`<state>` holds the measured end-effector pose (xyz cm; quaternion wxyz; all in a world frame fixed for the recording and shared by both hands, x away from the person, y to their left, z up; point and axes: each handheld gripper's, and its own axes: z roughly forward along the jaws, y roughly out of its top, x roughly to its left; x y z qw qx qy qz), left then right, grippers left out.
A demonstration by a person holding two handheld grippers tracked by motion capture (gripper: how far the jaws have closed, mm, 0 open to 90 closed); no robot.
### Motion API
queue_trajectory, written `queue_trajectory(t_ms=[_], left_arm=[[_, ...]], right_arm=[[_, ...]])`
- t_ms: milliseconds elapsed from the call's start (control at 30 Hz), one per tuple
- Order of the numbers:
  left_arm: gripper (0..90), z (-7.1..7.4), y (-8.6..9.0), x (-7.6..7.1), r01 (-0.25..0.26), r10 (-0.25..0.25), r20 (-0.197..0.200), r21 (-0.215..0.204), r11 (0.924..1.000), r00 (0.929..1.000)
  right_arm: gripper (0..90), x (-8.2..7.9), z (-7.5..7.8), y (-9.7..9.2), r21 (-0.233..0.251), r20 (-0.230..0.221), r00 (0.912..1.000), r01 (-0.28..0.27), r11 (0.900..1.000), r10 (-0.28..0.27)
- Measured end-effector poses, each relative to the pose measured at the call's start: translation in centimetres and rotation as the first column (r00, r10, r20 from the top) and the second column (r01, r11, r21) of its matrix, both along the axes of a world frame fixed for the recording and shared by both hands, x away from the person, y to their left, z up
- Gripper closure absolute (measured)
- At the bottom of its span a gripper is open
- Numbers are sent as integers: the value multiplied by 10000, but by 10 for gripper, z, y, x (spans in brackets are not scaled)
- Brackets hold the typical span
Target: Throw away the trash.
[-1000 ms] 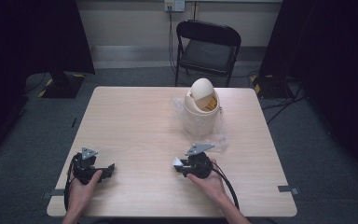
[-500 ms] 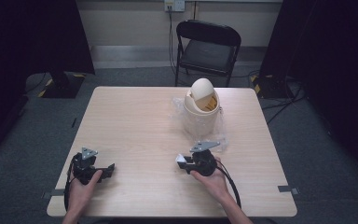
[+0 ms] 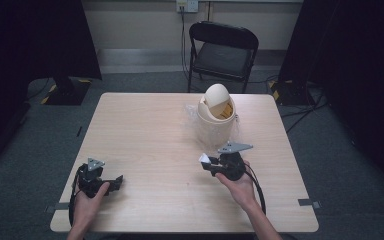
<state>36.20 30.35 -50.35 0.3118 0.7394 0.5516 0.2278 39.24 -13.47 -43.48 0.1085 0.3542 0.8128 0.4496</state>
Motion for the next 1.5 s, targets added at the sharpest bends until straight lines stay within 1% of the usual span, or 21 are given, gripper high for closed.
queue_trajectory(t_ms=[100,133,233,467,567,633,800,867,933,1167,1300,1500], left_arm=[[0,0,0,0,2,-2,-1,-2,10000,10000],[0,0,0,0,2,-2,-1,-2,10000,10000],[0,0,0,0,-1,1,8,13,10000,10000],[0,0,0,0,-4,4,9,13,10000,10000],[0,0,0,0,0,0,0,-4,10000,10000],[0,0,0,0,-1,1,2,-2,10000,10000],[0,0,0,0,-5,5,10,10,10000,10000],[0,0,0,0,-3,3,10,20,10000,10000],[0,0,0,0,-1,1,7,0,10000,10000],[0,0,0,0,-4,4,9,16,10000,10000],[0,0,0,0,-7,7,12,16,10000,10000],[0,0,0,0,-1,1,3,-3,10000,10000]], right_arm=[[673,3,8,-3,23,139,9998,104,9999,-104],[673,3,8,-3,23,139,9998,104,9999,-104],[673,8,19,-6,70,320,9993,205,9998,-208],[673,13,27,-6,95,435,9985,327,9994,-331],[674,15,29,-7,115,434,9984,351,9993,-356],[675,17,32,-8,197,354,9990,283,9994,-290],[675,18,43,-9,296,624,9973,362,9989,-380],[675,19,44,-9,295,638,9972,381,9988,-399],[675,25,46,-12,444,649,9965,490,9978,-518],[676,32,48,-15,442,667,9959,580,9973,-609],[678,35,50,-17,429,709,9946,731,9964,-760],[681,42,57,-20,512,714,9940,790,9956,-826]])
